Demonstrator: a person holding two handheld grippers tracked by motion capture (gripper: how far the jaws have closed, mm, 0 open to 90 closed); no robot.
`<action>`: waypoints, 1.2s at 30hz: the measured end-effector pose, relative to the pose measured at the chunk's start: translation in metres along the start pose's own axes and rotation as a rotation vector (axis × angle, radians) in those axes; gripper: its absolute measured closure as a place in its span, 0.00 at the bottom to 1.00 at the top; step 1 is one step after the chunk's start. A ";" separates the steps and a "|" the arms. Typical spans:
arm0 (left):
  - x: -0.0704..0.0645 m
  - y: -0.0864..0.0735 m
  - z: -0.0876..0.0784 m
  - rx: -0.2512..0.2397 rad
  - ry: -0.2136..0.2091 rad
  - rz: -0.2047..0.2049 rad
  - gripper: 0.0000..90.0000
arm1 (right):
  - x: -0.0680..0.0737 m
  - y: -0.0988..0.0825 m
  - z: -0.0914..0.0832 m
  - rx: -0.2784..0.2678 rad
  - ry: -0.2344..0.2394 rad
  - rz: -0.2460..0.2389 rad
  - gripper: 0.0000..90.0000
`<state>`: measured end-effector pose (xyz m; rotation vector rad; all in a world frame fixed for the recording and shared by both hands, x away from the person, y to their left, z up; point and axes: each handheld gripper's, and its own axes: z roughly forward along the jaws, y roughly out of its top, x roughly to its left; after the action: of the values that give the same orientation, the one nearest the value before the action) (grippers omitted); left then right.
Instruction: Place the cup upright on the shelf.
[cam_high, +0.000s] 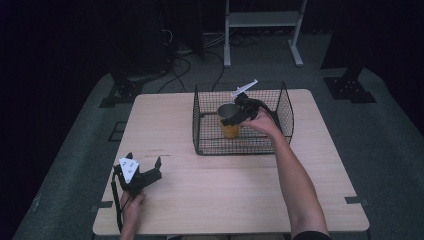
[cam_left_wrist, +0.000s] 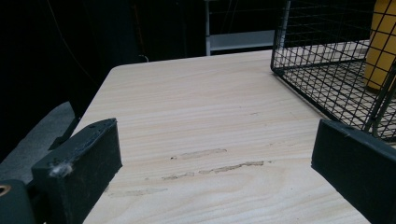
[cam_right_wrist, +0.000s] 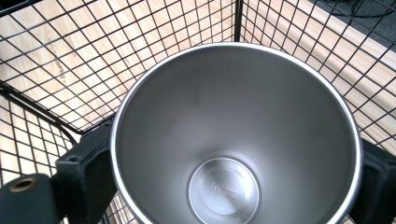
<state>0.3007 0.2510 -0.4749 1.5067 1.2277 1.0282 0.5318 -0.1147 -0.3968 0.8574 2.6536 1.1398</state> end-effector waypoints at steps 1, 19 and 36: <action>0.000 0.000 0.000 0.000 0.000 0.001 0.01 | 0.000 0.000 0.000 0.003 -0.004 -0.003 0.08; 0.000 0.000 0.000 0.000 0.000 0.002 0.01 | 0.005 0.003 -0.005 -0.007 -0.003 -0.012 0.03; 0.000 0.000 0.001 0.001 0.002 0.003 0.01 | 0.001 0.008 -0.036 -0.164 0.010 0.042 0.02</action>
<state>0.3017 0.2506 -0.4750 1.5098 1.2274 1.0312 0.5230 -0.1325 -0.3657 0.8831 2.5175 1.3523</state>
